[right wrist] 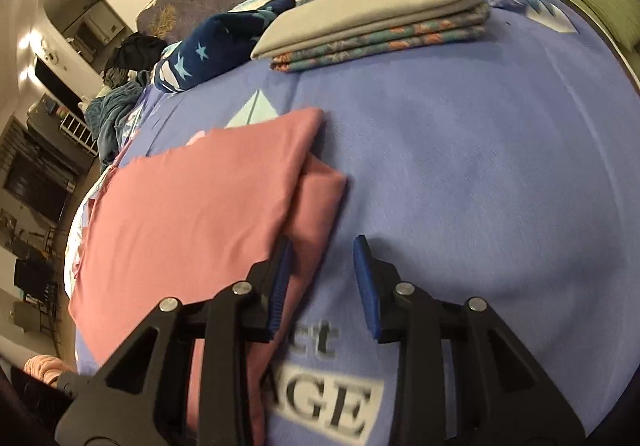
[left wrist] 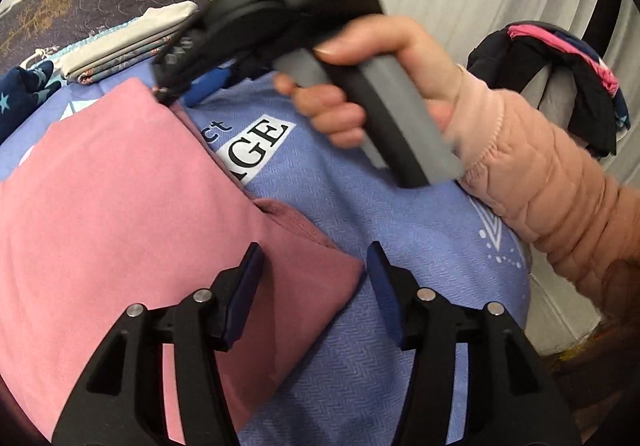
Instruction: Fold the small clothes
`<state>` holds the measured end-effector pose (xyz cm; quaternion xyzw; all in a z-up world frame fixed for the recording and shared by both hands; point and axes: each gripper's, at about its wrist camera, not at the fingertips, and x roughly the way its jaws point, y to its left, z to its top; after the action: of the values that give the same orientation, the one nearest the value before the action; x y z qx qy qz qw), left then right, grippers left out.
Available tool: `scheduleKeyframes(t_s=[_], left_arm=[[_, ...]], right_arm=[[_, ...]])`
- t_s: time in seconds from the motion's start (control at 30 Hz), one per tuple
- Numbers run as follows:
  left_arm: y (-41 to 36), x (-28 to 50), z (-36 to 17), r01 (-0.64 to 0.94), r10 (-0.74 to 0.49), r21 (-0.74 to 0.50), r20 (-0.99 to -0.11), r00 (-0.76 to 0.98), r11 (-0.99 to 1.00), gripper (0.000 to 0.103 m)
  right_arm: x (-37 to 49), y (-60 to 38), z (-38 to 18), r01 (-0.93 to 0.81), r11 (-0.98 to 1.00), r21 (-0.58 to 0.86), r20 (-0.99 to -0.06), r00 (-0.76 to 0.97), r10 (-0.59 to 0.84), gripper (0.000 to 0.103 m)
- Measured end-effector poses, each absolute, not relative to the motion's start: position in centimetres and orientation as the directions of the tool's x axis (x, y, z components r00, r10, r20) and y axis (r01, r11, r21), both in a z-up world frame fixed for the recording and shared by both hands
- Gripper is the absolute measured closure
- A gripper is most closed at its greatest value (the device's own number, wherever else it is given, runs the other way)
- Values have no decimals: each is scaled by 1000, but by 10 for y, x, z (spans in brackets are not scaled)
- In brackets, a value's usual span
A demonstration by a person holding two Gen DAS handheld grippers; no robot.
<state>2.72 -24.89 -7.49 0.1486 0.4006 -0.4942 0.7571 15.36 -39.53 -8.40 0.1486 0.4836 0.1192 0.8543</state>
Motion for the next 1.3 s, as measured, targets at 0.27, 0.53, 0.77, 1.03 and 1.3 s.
scheduleKeyframes(t_s=[0.27,0.53,0.77,1.03,1.3], left_arm=[[-251,30,-76,841,-608,-141,-753,251,522,95],[-235,37,-71,827,-697,-279,-695,178,489,95],[-232,34,-72,795,-731,-354,-664,157,493,95],[-217,15,-65,804,-777,-406,-620,106,434,77],[-119,-13,-51,775,-682,-171,-612,401,609,54]], right_arm=[[169,-407,-82,-43,881,471,-707,580,406,100],[164,-412,-74,-91,877,471,-667,614,422,100],[155,-413,-78,-54,892,448,-697,604,386,99],[138,-421,-82,85,962,260,-785,598,159,97],[31,-403,-59,-58,920,387,-747,565,350,73]])
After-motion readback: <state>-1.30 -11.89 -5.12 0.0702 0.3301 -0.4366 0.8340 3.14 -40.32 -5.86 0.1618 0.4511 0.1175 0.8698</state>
